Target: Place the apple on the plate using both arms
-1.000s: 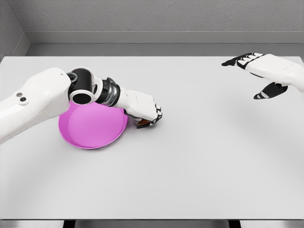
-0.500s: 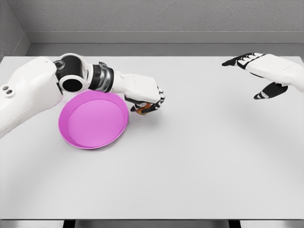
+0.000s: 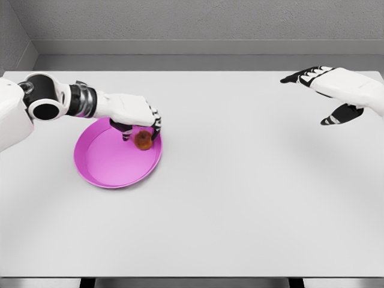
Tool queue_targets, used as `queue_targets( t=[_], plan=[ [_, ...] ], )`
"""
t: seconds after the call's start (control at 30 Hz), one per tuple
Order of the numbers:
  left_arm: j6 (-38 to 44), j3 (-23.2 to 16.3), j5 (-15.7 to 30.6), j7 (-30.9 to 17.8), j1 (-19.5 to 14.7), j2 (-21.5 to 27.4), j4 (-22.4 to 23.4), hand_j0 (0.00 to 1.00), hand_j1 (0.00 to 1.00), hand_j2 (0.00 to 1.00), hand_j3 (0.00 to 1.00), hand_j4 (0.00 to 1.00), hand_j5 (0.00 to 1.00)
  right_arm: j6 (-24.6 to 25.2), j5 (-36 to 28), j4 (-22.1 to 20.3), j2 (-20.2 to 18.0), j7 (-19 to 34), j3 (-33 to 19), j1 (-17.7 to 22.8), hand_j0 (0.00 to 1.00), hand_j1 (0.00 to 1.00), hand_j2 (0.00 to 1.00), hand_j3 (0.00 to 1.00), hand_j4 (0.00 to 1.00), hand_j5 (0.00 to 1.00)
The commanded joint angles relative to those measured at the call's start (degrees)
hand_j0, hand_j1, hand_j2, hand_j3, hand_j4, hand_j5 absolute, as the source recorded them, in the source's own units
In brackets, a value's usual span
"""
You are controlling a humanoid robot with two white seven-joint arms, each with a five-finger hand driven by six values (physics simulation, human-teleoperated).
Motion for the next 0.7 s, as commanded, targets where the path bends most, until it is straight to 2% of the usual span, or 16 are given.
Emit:
queue_targets(
  t=[0.0,0.07,0.13,0.23,0.3,0.37,0.4,0.5,0.53,0.67],
  plan=[
    [0.2,0.5,0.6,0.0,0.0,0.8,0.0,1.00,1.00,1.00,1.00,1.00,1.00,0.0,-0.1,0.0,-0.1,0.0,0.0,0.0,1.00,1.00,1.00,1.00,1.00,1.00],
    [0.2,0.9,0.7,0.1,-0.1,2.3,-0.2,1.00,1.00,1.00,1.00,1.00,1.00,0.0,-0.1,0.0,-0.1,0.0,0.0,-0.1,1.00,1.00,1.00,1.00,1.00,1.00],
    [0.2,4.8,1.4,0.2,0.8,2.9,-0.4,1.00,1.00,1.00,1.00,1.00,1.00,0.0,-0.1,0.0,-0.1,0.0,-0.1,-0.1,1.00,1.00,1.00,1.00,1.00,1.00],
    [0.2,7.5,6.1,0.2,1.5,5.2,-0.5,1.00,1.00,1.00,1.00,1.00,1.00,0.0,-0.1,0.0,0.0,0.0,0.0,-0.1,1.00,1.00,1.00,1.00,1.00,1.00],
    [0.2,11.5,8.4,0.3,4.0,6.3,-0.5,1.00,1.00,1.00,1.00,1.00,1.00,0.0,-0.1,0.0,0.0,0.0,0.0,-0.1,1.00,1.00,1.00,1.00,1.00,1.00],
    [0.2,12.8,12.6,0.3,5.1,8.2,-0.4,1.00,1.00,1.00,1.00,1.00,1.00,0.0,-0.1,0.0,-0.1,0.0,0.0,-0.1,1.00,1.00,1.00,1.00,1.00,1.00],
    [0.2,13.7,14.8,0.3,7.5,9.5,-0.3,1.00,1.00,1.00,1.00,1.00,1.00,0.0,-0.1,0.0,-0.1,0.0,0.0,-0.1,1.00,1.00,1.00,1.00,1.00,1.00],
    [0.2,21.7,16.9,0.6,13.9,12.4,-0.9,1.00,1.00,1.00,1.00,1.00,1.00,0.0,-0.1,0.0,-0.1,0.0,0.0,-0.1,1.00,1.00,1.00,1.00,1.00,1.00],
    [0.2,23.4,17.9,0.6,14.9,13.2,-0.9,1.00,1.00,1.00,1.00,1.00,1.00,0.0,-0.1,0.0,-0.1,0.0,0.0,-0.1,1.00,1.00,1.00,1.00,1.00,1.00],
    [0.2,25.1,18.9,0.6,17.0,14.8,-0.3,1.00,1.00,1.00,1.00,1.00,1.00,0.0,-0.1,0.0,-0.1,0.0,0.0,0.0,1.00,1.00,1.00,1.00,1.00,1.00]
  ],
)
